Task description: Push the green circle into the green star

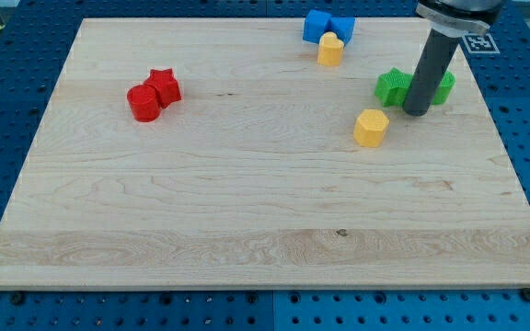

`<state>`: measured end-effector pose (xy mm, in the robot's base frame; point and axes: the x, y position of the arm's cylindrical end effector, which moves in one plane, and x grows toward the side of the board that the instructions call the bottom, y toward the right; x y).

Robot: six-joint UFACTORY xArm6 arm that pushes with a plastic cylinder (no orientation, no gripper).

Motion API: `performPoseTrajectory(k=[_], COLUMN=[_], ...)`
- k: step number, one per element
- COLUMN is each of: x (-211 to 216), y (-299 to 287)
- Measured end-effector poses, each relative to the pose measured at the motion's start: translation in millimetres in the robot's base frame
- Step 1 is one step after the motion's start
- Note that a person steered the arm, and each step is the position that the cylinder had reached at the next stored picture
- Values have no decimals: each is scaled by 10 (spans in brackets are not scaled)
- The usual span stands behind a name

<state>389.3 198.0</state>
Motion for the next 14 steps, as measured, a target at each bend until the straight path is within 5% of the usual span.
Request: performPoseTrajectory(k=[4,6,11,14], x=[162,-574,-1370,-1153], y=[931,666,654,1363])
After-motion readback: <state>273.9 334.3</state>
